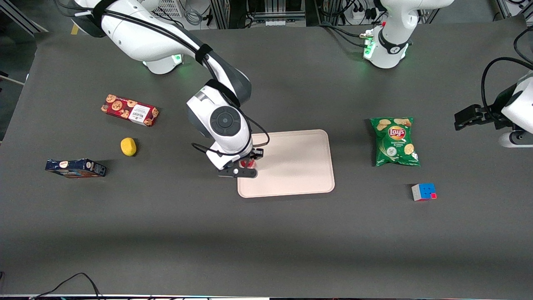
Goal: Place coke bottle on tray
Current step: 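Lower the bottle upright onto the tray and open the right gripper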
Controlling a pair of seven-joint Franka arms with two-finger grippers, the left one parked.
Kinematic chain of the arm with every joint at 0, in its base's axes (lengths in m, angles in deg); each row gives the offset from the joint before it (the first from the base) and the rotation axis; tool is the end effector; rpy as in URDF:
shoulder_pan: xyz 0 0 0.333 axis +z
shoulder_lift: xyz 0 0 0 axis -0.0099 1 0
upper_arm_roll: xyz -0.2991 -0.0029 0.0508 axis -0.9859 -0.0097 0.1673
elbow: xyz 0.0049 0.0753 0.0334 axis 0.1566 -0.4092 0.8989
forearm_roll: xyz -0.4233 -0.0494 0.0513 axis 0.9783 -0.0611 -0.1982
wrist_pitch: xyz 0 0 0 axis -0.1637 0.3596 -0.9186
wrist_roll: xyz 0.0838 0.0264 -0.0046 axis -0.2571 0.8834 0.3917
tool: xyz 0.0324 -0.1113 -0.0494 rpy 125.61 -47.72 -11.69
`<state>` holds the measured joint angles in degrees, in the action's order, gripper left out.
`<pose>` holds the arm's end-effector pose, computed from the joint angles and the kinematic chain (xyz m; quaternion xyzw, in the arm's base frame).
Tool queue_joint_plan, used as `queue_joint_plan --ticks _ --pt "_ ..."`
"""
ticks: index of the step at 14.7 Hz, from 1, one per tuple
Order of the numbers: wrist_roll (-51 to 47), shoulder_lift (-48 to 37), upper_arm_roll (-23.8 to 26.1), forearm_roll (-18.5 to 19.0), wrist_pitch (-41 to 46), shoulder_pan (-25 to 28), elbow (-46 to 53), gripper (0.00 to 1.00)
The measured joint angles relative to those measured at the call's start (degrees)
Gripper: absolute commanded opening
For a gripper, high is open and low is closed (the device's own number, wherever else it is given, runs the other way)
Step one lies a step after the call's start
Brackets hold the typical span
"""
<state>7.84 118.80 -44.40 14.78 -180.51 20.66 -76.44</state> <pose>0.5815 0.4542 0.2746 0.9982 -0.0458 -0.0383 0.0066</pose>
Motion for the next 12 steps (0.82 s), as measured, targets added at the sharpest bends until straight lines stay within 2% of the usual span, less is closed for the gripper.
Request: queue_joint_plan --ticks 1,2,7,12 --pt "-0.02 0.00 0.00 0.00 0.00 0.28 0.09 0.60" --pt "-0.05 0.01 0.00 0.00 -0.11 0.51 0.10 1.00" --pt "-2.63 0.18 -0.03 2.18 -1.67 0.72 0.08 1.00" --pt "-3.27 -2.28 -0.16 2.11 -1.11 -0.61 1.94 1.00"
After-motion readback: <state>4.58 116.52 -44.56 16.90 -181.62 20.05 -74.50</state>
